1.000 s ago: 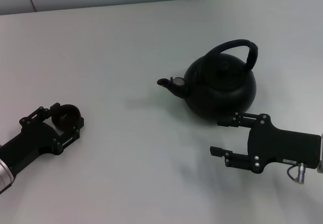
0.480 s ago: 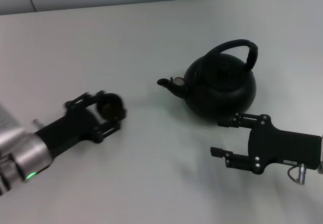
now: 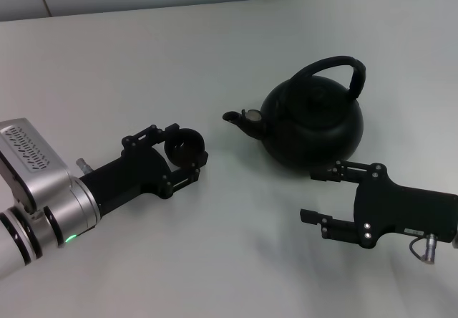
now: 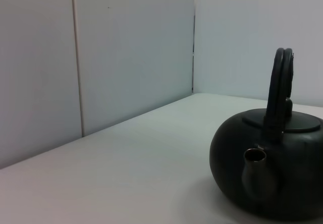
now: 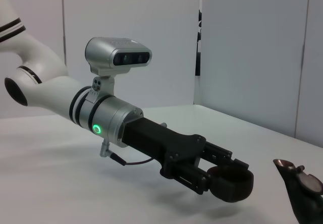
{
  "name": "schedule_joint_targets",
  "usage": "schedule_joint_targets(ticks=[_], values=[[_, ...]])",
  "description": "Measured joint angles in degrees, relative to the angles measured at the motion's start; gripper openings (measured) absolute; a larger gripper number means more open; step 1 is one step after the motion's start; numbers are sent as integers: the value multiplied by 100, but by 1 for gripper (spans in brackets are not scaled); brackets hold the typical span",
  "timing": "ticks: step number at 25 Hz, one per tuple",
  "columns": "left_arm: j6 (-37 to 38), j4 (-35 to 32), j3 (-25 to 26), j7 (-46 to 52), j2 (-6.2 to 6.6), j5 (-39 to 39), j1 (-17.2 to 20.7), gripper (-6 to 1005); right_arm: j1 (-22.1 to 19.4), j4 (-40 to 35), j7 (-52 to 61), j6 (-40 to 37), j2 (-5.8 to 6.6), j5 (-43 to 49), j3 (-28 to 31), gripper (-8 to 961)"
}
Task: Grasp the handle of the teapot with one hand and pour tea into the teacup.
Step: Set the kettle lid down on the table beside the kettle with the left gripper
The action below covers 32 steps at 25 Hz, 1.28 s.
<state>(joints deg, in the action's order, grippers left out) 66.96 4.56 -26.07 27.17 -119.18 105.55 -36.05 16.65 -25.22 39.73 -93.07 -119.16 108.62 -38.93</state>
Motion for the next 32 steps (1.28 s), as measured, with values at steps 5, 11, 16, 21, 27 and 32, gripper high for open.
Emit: schedule_joint_targets(ticks=[5,11,16,21,27,32], values=[[-109,30,-28,-17,2,4,-3,694,4,67,0,-1,-5,-4,0,652],[-429,202,15,-328,2,10,1,703,18,88,0,-1,-2,-8,4,652],[-445,265,24,-377,2,9,2,711,8,88,0,-4,0,-9,9,652],[-436,282,31,-379,2,-7,2,719,2,88,0,-7,0,-9,9,652],[-437,302,40,-379,2,-26,2,729,4,88,-1,-31,0,-9,9,652],[-396,309,44,-379,2,-26,8,755,4,88,-17,-36,0,-9,9,652]])
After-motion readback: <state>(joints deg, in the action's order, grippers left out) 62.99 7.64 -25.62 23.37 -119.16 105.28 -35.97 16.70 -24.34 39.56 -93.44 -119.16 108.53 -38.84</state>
